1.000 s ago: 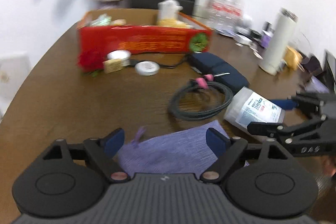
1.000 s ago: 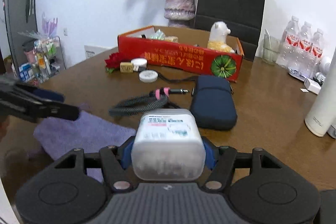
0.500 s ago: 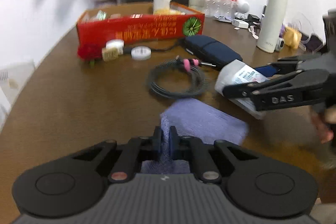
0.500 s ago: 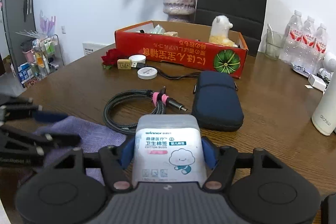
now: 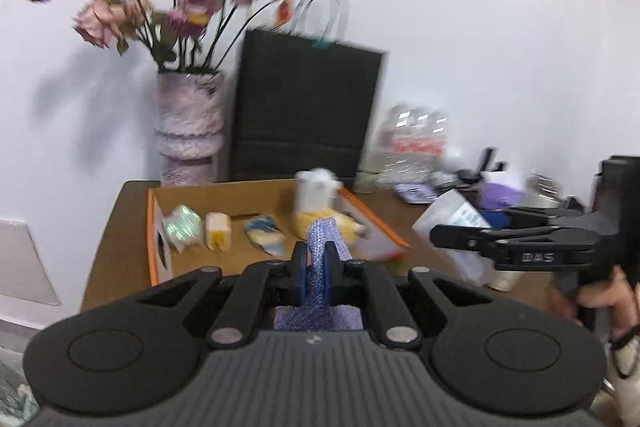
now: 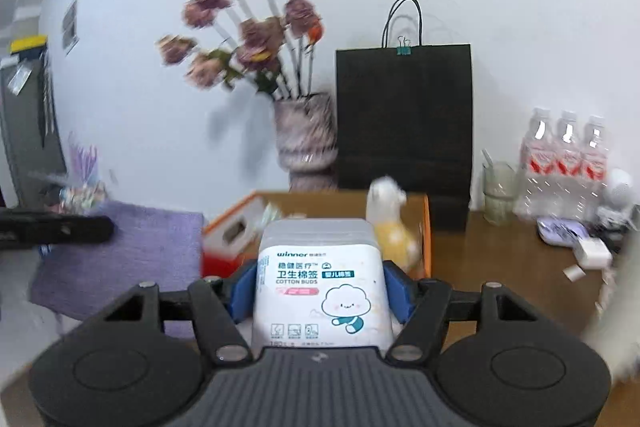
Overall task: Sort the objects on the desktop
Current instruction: 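Lower the lilac pouch into the box while right sets cotton-bud box inside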
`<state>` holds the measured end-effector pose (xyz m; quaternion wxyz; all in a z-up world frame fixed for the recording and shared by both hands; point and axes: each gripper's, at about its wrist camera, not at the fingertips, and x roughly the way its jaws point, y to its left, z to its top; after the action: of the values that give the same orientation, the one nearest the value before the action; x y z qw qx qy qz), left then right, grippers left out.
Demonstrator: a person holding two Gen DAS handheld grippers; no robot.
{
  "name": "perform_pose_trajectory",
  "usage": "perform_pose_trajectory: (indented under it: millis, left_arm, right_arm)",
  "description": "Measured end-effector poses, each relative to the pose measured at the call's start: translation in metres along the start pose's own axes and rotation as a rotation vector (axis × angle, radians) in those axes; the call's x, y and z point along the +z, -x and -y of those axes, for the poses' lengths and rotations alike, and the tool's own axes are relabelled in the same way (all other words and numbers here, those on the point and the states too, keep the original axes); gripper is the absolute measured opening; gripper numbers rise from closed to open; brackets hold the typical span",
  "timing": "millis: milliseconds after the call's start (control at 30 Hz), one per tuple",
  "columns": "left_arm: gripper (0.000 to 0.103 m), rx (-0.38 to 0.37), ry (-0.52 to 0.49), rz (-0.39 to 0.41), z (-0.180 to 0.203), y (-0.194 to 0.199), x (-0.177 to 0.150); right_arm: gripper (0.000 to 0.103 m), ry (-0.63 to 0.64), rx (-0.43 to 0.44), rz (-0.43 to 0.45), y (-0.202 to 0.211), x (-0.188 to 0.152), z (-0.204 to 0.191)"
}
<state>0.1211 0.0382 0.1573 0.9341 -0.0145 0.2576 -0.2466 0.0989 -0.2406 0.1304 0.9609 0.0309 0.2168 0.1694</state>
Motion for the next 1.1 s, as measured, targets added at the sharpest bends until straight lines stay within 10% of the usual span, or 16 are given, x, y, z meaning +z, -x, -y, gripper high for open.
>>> perform_pose_trajectory:
  millis: [233,533,633,1100]
  left_arm:
    - [0.009,0.054,-0.084,-0.284,-0.059,-0.157,0.039]
    - [0.02,0.154,-0.291,-0.432,-0.082,-0.234,0.006]
    - [0.079,0.168,-0.229,-0.477,-0.088,-0.237,0.002]
    - [0.102,0.267,0.094,-0.341,-0.068,-0.128,0.07]
  right_arm:
    - [0.064,-0.038,-0.042,-0.256,-0.166,0.051,0.018]
    - [0.064,-0.001,-0.194,-0.509,-0.281,0.015,0.011]
    - [0.065,-0.053,-0.151,-0.512,-0.289,0.015,0.013]
    - [0.085,-0.124,-0.165,-0.349,-0.179,0.108,0.036]
